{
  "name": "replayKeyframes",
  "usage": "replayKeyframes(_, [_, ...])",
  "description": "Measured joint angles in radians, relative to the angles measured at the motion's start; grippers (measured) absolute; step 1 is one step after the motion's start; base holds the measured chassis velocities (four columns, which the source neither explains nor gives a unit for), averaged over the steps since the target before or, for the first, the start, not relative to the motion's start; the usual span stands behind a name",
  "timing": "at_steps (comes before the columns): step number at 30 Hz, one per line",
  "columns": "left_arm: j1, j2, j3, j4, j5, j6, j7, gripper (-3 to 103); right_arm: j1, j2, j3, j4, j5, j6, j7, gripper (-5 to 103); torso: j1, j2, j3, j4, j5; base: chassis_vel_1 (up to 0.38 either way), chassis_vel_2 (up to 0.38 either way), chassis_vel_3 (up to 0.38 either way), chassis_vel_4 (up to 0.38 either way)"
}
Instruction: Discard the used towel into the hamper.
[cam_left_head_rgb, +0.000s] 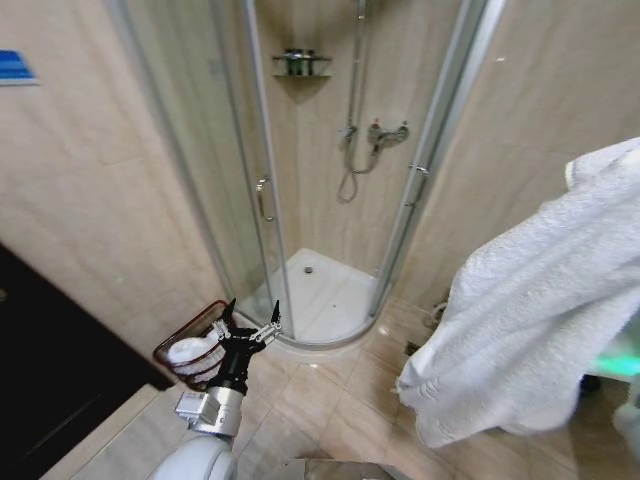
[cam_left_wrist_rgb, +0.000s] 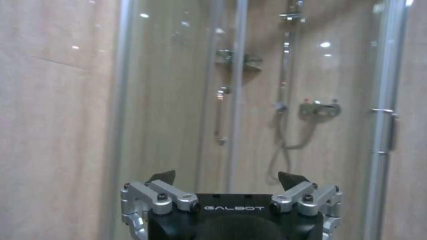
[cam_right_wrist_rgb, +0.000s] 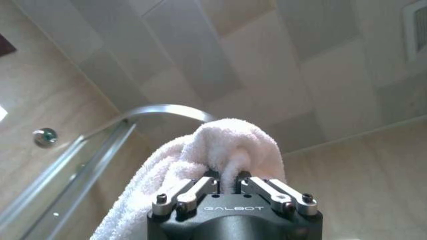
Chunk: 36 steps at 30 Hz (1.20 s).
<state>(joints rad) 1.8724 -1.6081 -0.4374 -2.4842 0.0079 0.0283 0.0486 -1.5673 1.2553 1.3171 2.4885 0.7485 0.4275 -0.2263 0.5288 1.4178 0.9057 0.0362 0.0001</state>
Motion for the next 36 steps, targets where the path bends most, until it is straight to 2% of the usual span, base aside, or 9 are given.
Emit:
replayKeyframes(15, [0.0,0.0,0.0,0.0,0.0,0.0,0.0,100,-0.001,-0.002,0.0,-0.003,-0.006,0.001,-0.007,14,0.0,-0.001,-0.001,-0.0005,0.0002,0.03,0.032,0.021,0.023])
replayKeyframes(18, [0.0,0.0,0.0,0.0,0.0,0.0,0.0,100,-0.001,0.0,-0.006,-0.003,-0.006,0.0,-0.015,14,-0.001,-0.001,-0.001,0.0,0.0001,0.112,0.091,-0.091,-0.108])
replayKeyframes(27, [0.0,0.0,0.0,0.0,0.0,0.0,0.0,100,0.002,-0.001,-0.015,-0.004,-0.002,0.002,-0.011,14,-0.001,-0.001,-0.001,-0.0004,0.0,0.191,0.178,-0.188,-0.187])
replayKeyframes(30, [0.0,0.0,-0.001,0.0,0.0,0.0,0.0,100,0.0,0.003,-0.023,0.001,0.006,0.005,-0.004,14,-0.001,-0.002,-0.001,-0.0002,-0.0012,0.194,0.2,-0.162,-0.173])
replayKeyframes(36, [0.0,0.0,-0.001,0.0,0.0,0.0,0.0,100,0.001,0.004,-0.03,0.0,0.006,0.009,-0.008,14,-0.001,-0.002,-0.001,0.0001,0.0,0.065,0.054,-0.063,-0.054])
